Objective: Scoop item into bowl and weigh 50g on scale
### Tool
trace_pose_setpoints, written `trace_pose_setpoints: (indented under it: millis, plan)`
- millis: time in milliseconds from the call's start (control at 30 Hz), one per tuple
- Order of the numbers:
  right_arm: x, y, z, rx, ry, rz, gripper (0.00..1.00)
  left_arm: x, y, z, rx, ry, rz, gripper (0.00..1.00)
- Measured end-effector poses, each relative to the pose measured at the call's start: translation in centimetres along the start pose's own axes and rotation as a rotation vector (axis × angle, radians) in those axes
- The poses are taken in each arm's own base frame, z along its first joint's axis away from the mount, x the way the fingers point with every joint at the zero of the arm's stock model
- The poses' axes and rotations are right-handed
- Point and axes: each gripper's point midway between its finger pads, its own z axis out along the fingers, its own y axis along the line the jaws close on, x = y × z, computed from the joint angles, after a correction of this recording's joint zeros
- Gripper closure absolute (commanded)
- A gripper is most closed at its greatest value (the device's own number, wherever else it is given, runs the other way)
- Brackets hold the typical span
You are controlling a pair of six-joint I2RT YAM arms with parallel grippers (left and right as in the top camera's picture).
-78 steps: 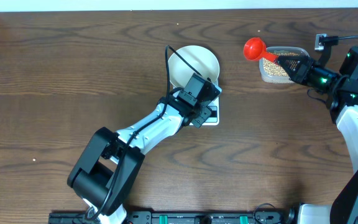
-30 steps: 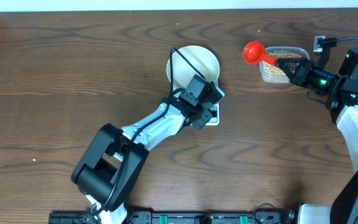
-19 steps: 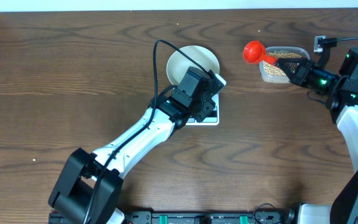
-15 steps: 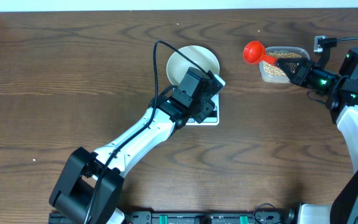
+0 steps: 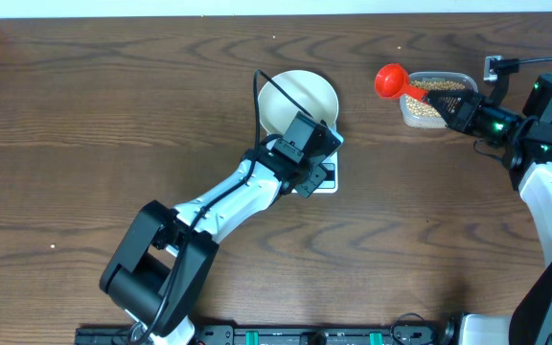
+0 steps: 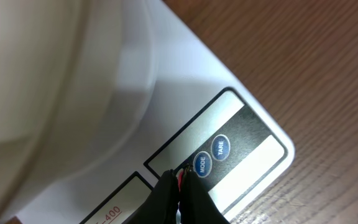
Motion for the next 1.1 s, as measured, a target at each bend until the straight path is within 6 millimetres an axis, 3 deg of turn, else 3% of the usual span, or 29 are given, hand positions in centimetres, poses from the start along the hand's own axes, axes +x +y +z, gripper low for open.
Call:
trace_pose_setpoints:
  millis: [667, 1100]
  plan:
    - [0.2, -0.1, 0.0, 0.003, 0.007, 0.01, 0.99, 1.5, 0.0, 2.0, 0.002, 0.055, -0.003, 0.93]
    - [0.4, -0.2, 0.0, 0.007, 0.014, 0.009, 0.99, 0.6, 0.1, 2.3, -0.009, 0.029, 0.015, 0.93]
